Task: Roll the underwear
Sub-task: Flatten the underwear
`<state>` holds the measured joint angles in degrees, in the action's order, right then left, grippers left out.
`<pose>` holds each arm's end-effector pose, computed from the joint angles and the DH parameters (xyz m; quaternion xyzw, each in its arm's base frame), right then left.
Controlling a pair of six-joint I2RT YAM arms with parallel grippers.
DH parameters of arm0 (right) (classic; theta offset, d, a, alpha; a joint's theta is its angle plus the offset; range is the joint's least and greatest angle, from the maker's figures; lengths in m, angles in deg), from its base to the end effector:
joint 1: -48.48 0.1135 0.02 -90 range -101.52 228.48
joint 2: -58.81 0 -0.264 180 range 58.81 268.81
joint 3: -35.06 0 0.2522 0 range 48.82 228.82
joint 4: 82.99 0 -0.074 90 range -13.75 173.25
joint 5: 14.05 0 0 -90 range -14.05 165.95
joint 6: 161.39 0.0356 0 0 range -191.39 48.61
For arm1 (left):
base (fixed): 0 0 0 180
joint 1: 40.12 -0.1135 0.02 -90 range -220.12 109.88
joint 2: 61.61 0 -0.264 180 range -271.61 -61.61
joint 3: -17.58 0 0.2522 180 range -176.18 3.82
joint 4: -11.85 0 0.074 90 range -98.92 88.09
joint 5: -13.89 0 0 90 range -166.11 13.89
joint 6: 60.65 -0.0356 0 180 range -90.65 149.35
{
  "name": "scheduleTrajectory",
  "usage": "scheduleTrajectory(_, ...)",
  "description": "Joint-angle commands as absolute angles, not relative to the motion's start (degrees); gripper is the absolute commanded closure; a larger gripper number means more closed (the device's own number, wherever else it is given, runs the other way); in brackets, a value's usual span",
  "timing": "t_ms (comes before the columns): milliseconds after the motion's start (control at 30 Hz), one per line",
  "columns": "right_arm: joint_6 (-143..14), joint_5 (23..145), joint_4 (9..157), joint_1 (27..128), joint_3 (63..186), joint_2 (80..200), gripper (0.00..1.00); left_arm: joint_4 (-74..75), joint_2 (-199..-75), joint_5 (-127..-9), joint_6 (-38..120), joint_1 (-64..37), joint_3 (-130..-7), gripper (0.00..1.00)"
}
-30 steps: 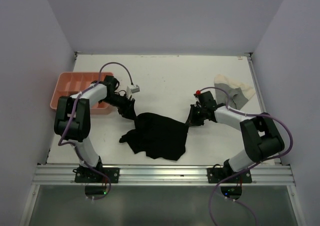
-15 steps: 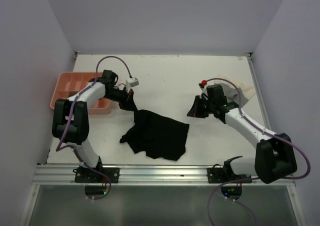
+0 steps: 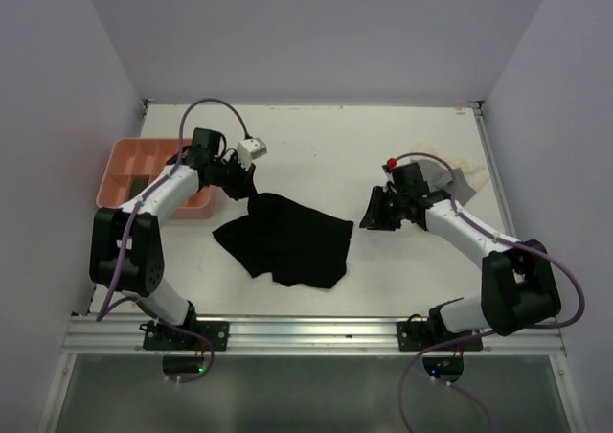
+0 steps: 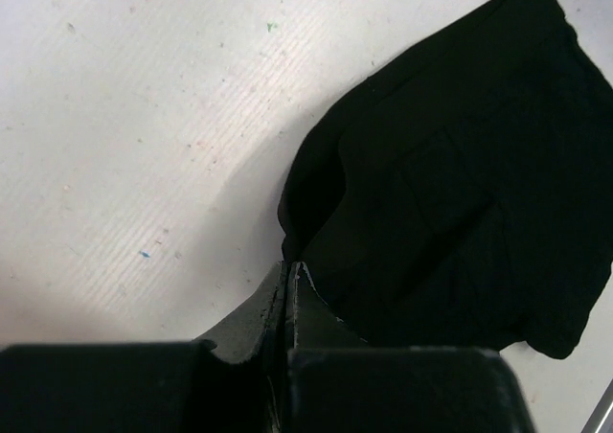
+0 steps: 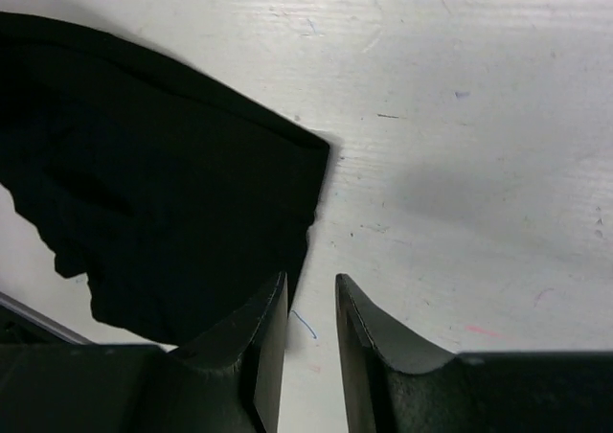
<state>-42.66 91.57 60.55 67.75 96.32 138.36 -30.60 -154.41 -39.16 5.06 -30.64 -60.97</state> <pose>0.2556 0.0995 0.2055 0.0369 0.9444 0.2403 0.2214 0.3255 -0.0760 0.2295 0.3508 0.8431 -0.2660 0.3086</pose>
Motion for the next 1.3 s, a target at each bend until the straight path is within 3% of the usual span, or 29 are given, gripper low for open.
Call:
scheduleTrajectory(0,-36.86,88.17,64.44,68.16,96.54,139.49,0.69,-25.65,-153.81,-44.11,7.82,-28.78,-59.11,1.0)
scheduleTrajectory(600,-33.51,76.39,56.97,77.57,111.48,158.82,0.68,-22.92,-154.78,-47.1,8.0,-26.23,-58.06,1.0)
scheduleTrajectory(933,-32.46,73.32,53.64,78.45,110.87,154.89,0.68,-21.51,-155.04,-48.07,8.61,-25.97,-56.91,1.0)
scheduleTrajectory(1033,-32.19,72.0,52.41,78.8,110.87,152.42,0.61,-21.43,-154.95,-48.07,8.53,-25.88,-56.82,1.0)
scheduleTrajectory(1267,-31.05,71.12,51.26,78.89,110.25,150.82,0.61,-21.34,-154.95,-47.89,8.35,-25.44,-56.56,0.99)
